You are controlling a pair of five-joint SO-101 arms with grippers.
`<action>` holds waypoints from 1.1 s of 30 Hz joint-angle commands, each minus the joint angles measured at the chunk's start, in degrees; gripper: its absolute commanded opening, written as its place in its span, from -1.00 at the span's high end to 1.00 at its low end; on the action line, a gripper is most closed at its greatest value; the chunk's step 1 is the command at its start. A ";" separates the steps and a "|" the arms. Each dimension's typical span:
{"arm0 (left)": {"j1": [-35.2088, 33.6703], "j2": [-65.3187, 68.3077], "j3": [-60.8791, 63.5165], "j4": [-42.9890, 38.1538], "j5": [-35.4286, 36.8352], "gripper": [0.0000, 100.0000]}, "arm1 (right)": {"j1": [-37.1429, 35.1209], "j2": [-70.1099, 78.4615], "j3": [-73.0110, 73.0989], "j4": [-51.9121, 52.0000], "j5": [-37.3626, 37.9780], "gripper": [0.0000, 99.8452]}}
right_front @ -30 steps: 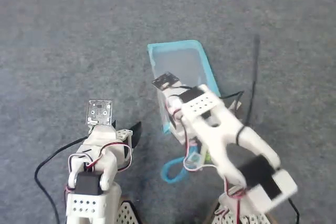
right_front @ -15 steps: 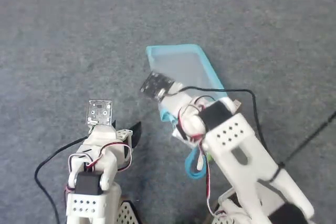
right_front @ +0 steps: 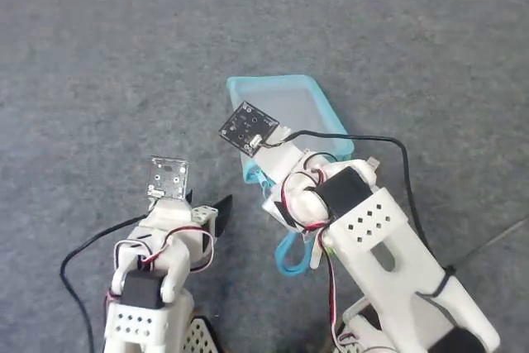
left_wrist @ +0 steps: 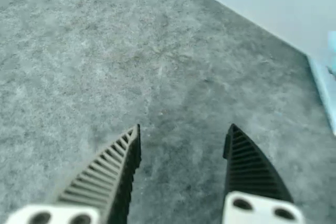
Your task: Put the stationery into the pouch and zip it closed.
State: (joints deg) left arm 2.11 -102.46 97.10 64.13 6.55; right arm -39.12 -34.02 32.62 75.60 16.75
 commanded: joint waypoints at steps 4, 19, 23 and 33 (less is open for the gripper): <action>-2.02 0.26 -0.57 -12.75 -3.87 0.51 | -1.71 0.48 -2.20 -2.59 -0.70 0.99; -9.23 19.43 -34.68 0.18 -14.07 0.51 | -3.38 -7.43 -2.20 -1.80 -0.18 0.99; -2.20 26.81 -38.29 1.85 -13.45 0.42 | -3.30 -7.43 -2.11 -1.36 -0.35 0.99; 3.43 15.38 -34.07 4.04 -14.15 0.36 | -3.30 -7.87 2.02 -3.47 -0.44 0.99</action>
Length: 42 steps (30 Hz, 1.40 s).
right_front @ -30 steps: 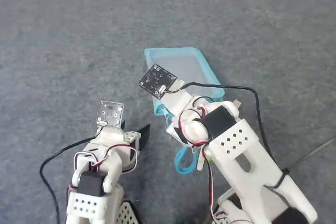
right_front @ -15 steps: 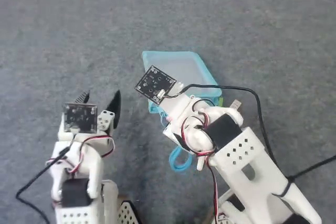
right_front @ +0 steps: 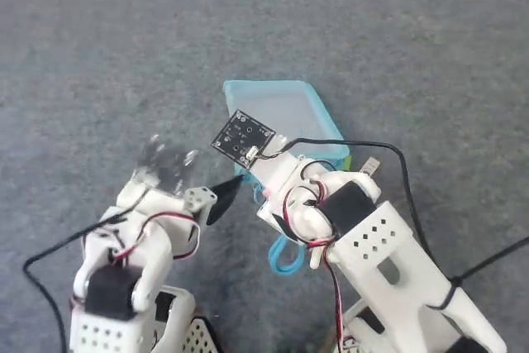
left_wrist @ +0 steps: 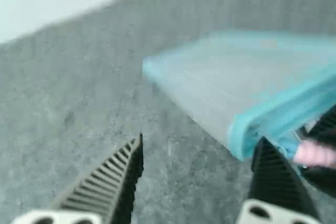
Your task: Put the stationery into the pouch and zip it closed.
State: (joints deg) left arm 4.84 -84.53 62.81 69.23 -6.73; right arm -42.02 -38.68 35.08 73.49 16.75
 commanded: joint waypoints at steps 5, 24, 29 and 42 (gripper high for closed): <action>0.53 -2.20 2.95 -3.96 -0.97 0.37 | -0.40 -3.30 -0.62 -1.36 -0.53 0.99; -4.57 12.04 10.77 -22.51 -0.62 0.37 | -4.88 -3.47 -1.58 0.13 -0.18 0.99; -4.40 13.19 12.44 -25.67 0.88 0.45 | -4.88 -3.47 -1.67 0.84 -0.09 0.99; -4.92 12.84 14.99 -29.10 0.88 0.93 | 3.03 -3.47 -2.29 2.15 1.32 0.99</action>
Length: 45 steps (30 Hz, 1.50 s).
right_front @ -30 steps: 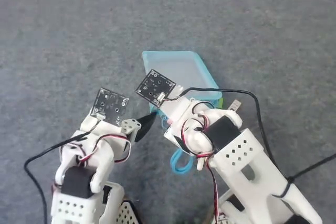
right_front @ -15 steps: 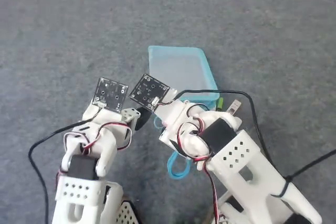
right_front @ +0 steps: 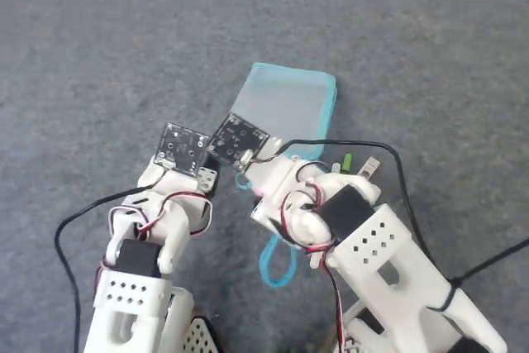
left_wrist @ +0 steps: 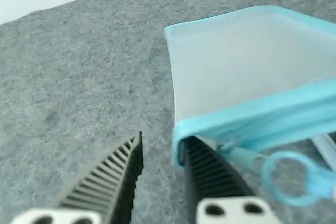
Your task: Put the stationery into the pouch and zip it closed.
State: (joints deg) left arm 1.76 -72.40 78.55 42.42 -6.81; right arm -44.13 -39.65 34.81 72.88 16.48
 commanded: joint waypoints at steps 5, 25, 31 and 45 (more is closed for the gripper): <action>-3.78 0.70 -1.01 -2.11 1.05 0.98 | 12.62 -2.51 -2.02 3.56 2.64 0.99; -7.12 0.70 -3.38 -0.09 1.14 0.98 | 5.32 -2.59 -1.14 7.34 5.45 0.84; -3.87 0.70 -5.32 2.81 1.85 0.98 | -4.00 -4.53 -1.41 7.60 5.45 0.37; 2.99 0.97 -19.12 21.45 1.67 0.98 | -4.00 -13.76 16.44 -18.68 8.97 0.24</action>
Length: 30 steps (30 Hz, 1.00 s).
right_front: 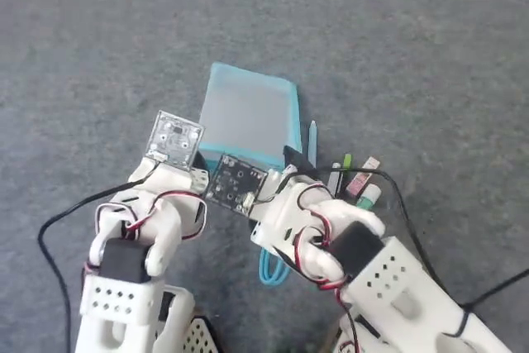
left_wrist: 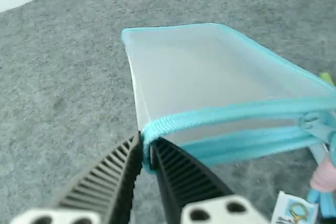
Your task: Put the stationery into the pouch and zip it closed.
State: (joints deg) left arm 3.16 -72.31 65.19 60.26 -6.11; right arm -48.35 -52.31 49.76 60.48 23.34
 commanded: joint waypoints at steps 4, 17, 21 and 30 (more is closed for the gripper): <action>1.67 0.70 -6.29 4.75 0.79 0.98 | 5.23 1.27 0.88 -8.57 1.93 0.24; 1.76 0.62 -6.37 5.89 -0.18 0.98 | 6.20 19.30 0.09 -20.18 4.22 0.24; 1.76 0.62 -6.46 5.89 -0.26 0.98 | 5.58 17.19 -2.29 -13.05 4.31 0.24; 1.58 0.97 -6.46 5.71 -0.26 0.98 | -0.92 4.53 -2.37 -3.65 3.78 0.24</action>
State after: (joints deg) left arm 4.48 -72.22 62.55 65.80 -6.20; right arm -47.21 -43.78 48.53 56.09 26.77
